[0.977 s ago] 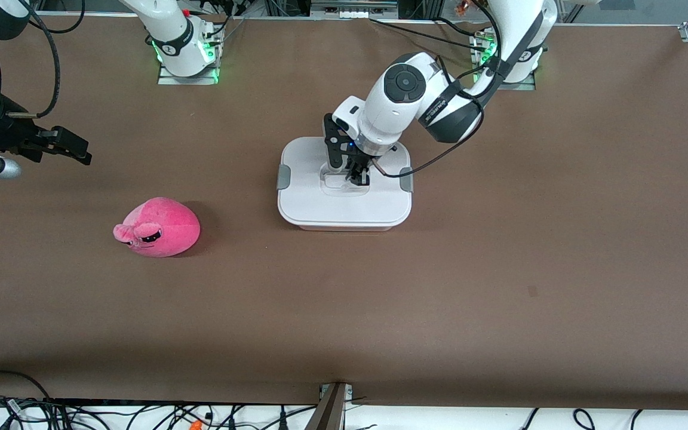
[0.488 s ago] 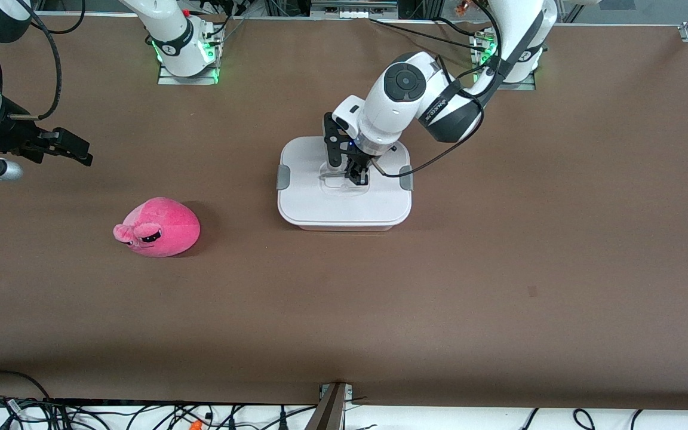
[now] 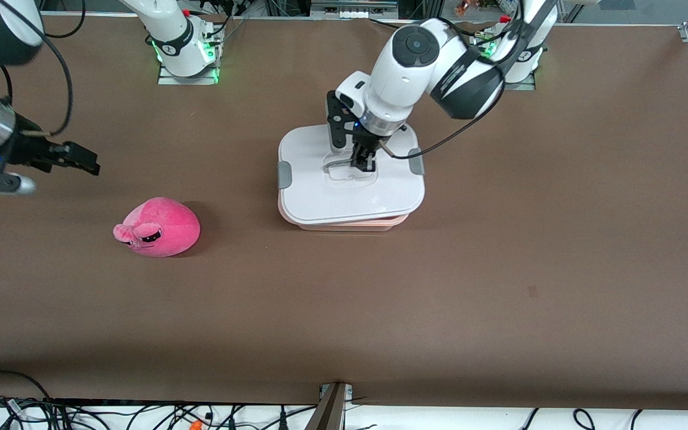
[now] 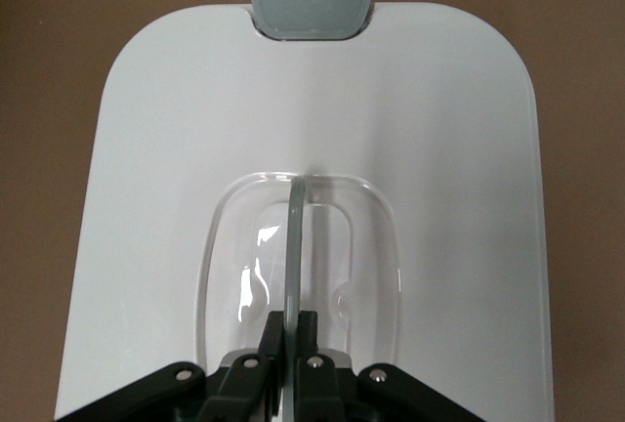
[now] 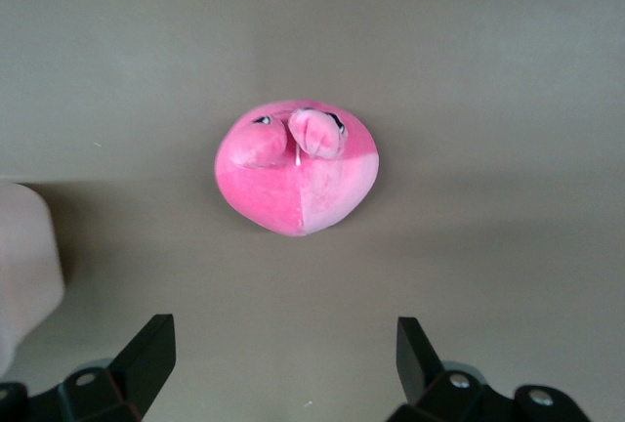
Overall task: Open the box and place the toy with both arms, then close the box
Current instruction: 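Lift the lid off with the left gripper while the right gripper reaches the toy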
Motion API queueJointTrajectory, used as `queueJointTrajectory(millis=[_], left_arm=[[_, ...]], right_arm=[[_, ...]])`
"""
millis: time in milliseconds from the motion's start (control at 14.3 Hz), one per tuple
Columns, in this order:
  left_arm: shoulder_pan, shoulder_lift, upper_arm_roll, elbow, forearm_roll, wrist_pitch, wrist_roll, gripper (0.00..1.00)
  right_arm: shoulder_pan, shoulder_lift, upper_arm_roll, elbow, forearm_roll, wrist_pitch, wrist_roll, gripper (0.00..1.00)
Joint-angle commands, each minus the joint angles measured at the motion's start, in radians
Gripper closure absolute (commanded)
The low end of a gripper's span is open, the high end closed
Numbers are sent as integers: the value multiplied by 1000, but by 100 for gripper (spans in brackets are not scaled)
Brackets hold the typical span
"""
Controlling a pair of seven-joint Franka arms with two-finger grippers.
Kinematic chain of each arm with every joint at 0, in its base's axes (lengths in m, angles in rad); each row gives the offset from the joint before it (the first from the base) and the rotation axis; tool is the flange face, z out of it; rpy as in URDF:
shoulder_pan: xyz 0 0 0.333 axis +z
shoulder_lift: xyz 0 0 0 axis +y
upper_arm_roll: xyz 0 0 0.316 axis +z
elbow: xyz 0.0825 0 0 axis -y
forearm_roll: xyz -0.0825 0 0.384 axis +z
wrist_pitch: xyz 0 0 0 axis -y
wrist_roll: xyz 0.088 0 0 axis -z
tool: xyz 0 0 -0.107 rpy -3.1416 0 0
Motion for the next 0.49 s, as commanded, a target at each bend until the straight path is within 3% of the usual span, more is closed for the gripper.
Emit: queueJointTrajectory(millis=[0, 279, 419], left_arm=[[61, -38, -5, 74, 4, -200, 4, 100], [138, -35, 0, 244, 17, -531, 65, 100], [246, -33, 0, 264, 16, -582, 233, 100]], right_arm=[[2, 63, 6, 22, -26, 3, 2, 0], [12, 112, 8, -16, -21, 64, 5, 0], [19, 157, 9, -66, -18, 145, 5, 0]])
